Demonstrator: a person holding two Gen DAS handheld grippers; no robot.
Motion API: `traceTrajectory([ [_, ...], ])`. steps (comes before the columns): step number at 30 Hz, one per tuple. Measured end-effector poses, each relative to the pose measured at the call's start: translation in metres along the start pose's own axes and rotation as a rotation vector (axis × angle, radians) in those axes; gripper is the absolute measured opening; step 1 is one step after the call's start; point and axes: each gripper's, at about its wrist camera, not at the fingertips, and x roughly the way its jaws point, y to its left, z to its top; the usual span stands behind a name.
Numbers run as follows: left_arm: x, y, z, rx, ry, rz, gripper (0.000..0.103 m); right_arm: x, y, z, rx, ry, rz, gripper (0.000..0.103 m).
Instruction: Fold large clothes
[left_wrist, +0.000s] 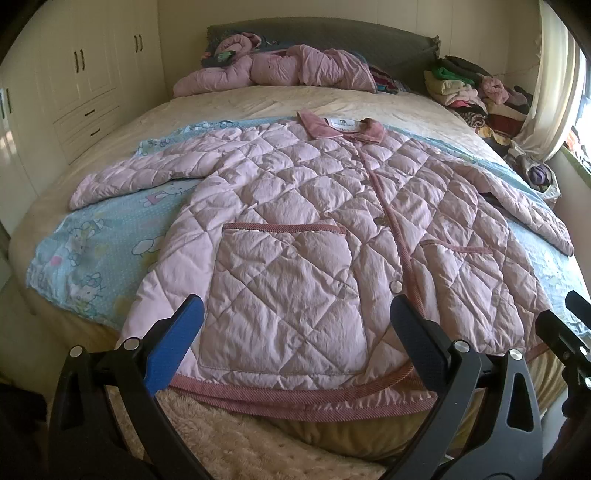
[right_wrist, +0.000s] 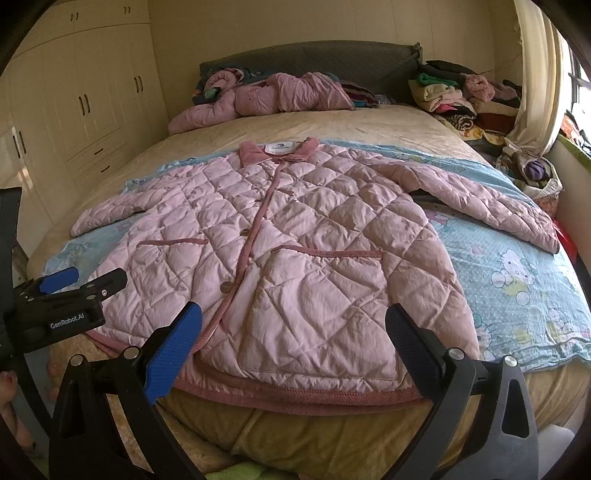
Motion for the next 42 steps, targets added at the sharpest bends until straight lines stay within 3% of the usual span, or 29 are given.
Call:
traceTrajectory([
  [42,-0.005,-0.002,0.004,-0.002,0.004,-0.005,0.095,0.013,0.002,-0.001,-0.009,0.028,0.015,0.099],
])
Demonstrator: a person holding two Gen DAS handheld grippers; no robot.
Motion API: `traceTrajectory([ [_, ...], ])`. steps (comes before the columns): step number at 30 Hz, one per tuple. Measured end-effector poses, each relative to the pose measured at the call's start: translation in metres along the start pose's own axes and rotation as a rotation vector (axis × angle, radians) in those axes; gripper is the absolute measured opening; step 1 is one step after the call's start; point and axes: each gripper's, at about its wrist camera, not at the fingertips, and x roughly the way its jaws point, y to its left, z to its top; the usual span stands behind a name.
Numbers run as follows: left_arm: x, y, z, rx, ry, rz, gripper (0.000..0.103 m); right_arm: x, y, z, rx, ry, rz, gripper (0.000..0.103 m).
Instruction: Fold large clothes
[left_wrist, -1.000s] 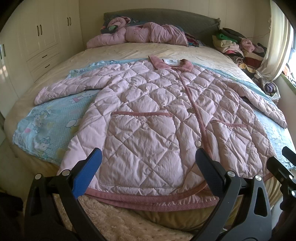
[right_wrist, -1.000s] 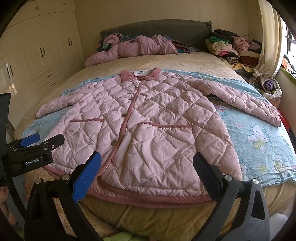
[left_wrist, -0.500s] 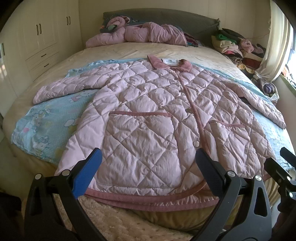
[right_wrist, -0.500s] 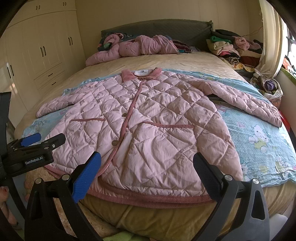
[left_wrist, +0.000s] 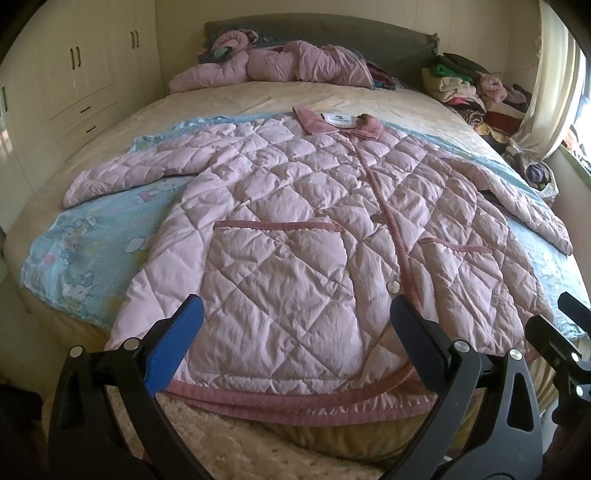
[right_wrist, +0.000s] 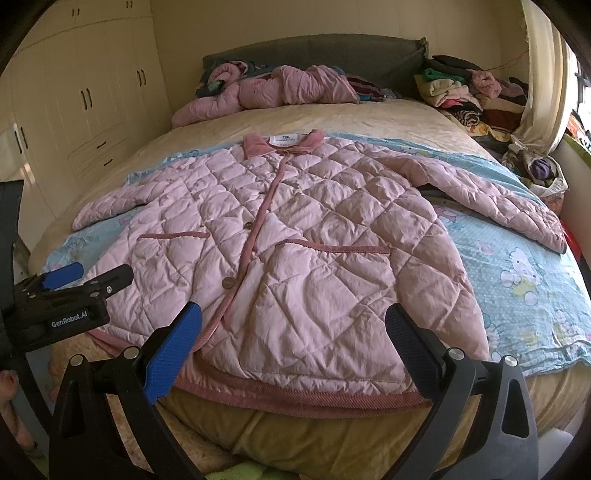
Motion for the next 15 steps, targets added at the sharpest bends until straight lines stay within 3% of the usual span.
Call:
traceTrajectory([
  [6,0.019,-0.005,0.001,0.003,0.003,0.01,0.095,0.01,-0.005,0.01,0.003,0.012,0.005,0.099],
  [15,0.038,0.003,0.027,-0.002,0.019,0.031,0.095,0.026,-0.011,0.033,0.023,0.023,0.007,0.099],
])
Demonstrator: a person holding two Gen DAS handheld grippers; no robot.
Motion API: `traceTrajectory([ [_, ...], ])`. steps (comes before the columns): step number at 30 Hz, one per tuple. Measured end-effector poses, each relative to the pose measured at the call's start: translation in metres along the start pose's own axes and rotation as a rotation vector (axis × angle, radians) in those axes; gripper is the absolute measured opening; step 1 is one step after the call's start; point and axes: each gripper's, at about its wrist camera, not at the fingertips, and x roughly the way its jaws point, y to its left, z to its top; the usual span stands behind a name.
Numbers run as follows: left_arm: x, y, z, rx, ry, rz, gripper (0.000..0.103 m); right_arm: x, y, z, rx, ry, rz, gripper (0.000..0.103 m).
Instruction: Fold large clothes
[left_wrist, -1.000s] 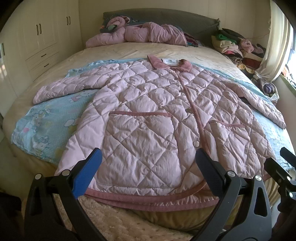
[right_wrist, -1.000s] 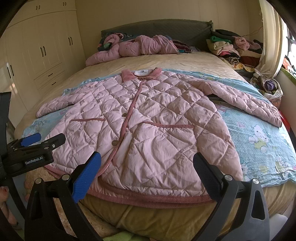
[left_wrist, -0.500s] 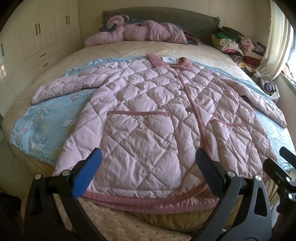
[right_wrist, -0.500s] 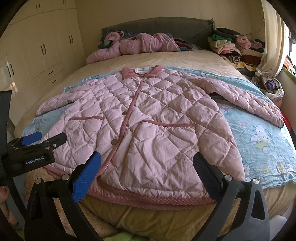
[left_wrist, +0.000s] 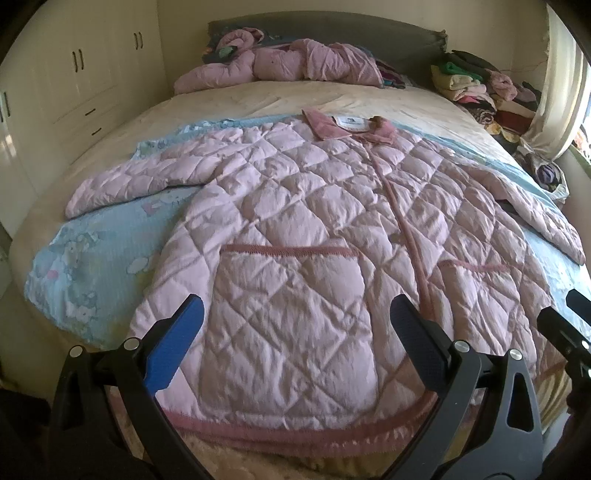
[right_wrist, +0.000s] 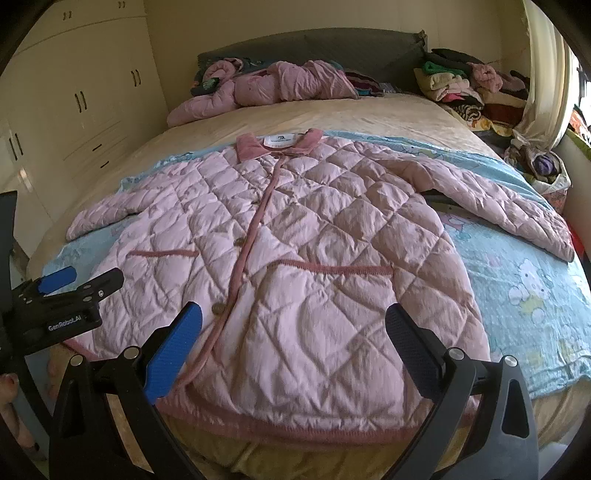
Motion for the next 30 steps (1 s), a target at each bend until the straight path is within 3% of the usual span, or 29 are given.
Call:
traceTrajectory([
  [22,0.045,0.0,0.082,-0.026,0.071,-0.014,0.095,0.047,-0.029,0.103,0.103,-0.044,0.003,0.099],
  [30,0.056,-0.008,0.126,-0.007,0.036,-0.008,0.095,0.056,-0.056,0.144,0.153,-0.077,-0.032,0.099],
])
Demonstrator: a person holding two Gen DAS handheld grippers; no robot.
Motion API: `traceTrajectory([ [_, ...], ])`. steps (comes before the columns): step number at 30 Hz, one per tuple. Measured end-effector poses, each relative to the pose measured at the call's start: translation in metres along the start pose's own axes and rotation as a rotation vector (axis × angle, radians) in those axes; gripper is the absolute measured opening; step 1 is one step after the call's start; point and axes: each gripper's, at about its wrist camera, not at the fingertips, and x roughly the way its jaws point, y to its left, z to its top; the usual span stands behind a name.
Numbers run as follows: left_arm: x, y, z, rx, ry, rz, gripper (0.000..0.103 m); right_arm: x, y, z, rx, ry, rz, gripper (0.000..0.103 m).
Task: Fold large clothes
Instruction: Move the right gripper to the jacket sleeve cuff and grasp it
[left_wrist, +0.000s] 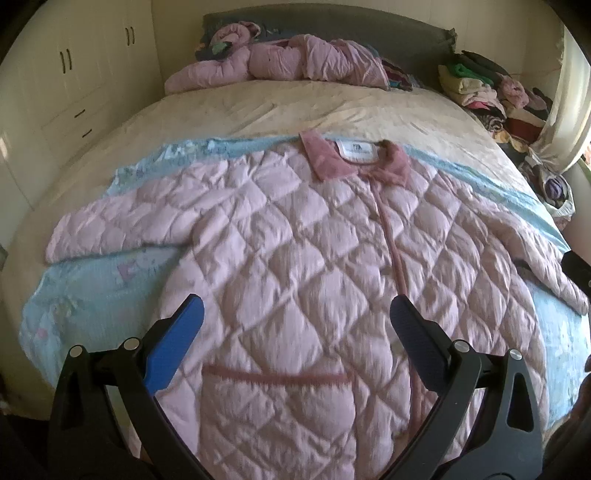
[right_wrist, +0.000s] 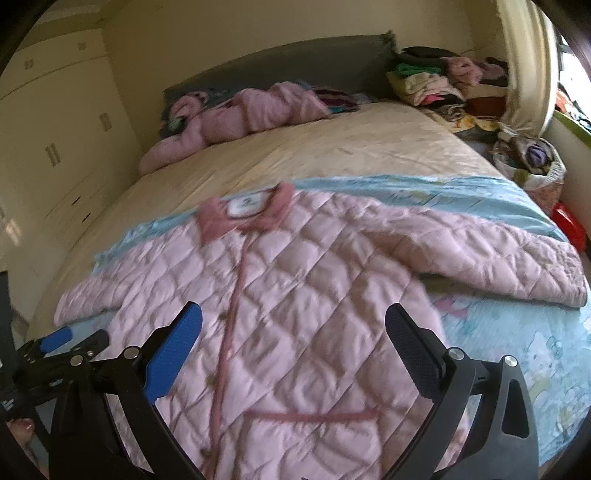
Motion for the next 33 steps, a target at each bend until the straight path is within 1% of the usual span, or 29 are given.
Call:
traceTrajectory([
  [3,0.005,-0.001,0.017,-0.008,-0.002,-0.01,0.095,0.006,-0.014,0.014,0.032,-0.014,-0.027,0.099],
  [6,0.01,-0.004,0.034,-0.024,-0.01,0.002,0.095,0.014,-0.034,0.029,0.076,-0.023,-0.063,0.099],
  [9,0.014,-0.01,0.05,-0.022,-0.019,0.0,0.095,0.021,-0.051,0.037,0.121,-0.02,-0.088,0.099],
  [12,0.021,-0.016,0.065,-0.023,-0.018,-0.017,0.095,0.028,-0.076,0.048,0.175,-0.015,-0.115,0.099],
  [17,0.034,-0.032,0.082,-0.013,-0.014,-0.031,0.095,0.039,-0.113,0.055,0.264,0.0,-0.142,0.099],
  [19,0.04,-0.039,0.084,-0.008,-0.01,-0.018,0.095,0.044,-0.134,0.054,0.315,0.008,-0.157,0.099],
  [21,0.047,-0.043,0.085,-0.001,-0.004,-0.021,0.095,0.046,-0.149,0.053,0.346,0.008,-0.184,0.099],
  [25,0.066,-0.053,0.081,0.007,0.023,-0.03,0.095,0.052,-0.189,0.043,0.435,0.013,-0.267,0.099],
  [29,0.079,-0.063,0.074,0.016,0.042,-0.041,0.095,0.054,-0.227,0.031,0.519,0.004,-0.33,0.099],
  [33,0.09,-0.07,0.068,0.021,0.057,-0.018,0.095,0.056,-0.265,0.019,0.593,0.011,-0.406,0.099],
])
